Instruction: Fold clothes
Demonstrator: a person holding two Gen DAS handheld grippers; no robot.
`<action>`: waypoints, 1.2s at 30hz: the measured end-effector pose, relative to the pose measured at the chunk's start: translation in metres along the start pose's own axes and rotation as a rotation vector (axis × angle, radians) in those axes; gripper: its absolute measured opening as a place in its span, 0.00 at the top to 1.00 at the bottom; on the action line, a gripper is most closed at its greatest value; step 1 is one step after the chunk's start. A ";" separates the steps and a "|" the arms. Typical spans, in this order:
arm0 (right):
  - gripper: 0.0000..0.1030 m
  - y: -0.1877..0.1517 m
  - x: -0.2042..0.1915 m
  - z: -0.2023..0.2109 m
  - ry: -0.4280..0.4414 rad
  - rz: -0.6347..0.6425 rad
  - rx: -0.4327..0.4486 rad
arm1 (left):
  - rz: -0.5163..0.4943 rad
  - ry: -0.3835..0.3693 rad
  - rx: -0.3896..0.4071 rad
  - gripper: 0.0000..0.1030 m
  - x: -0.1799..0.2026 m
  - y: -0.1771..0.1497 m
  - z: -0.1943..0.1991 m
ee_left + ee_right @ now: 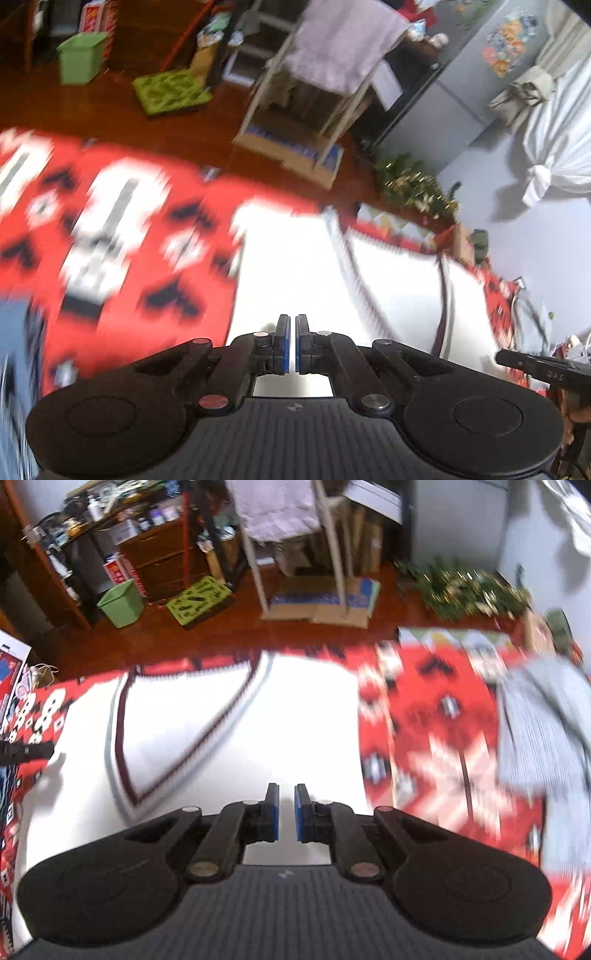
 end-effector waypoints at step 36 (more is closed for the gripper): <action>0.92 -0.030 0.087 0.013 -0.112 -0.219 0.053 | 0.140 0.049 0.056 0.98 -0.057 -0.035 0.029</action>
Point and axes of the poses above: each gripper's, at about its wrist camera, not at the fingertips, and z roughly against the way its jaws point, x to its right, y to its top, the point moved 7 cm from there along -z, roughly the way its jaws point, and after that the axes turned 1 degree about -z, right-handed, at the moved point
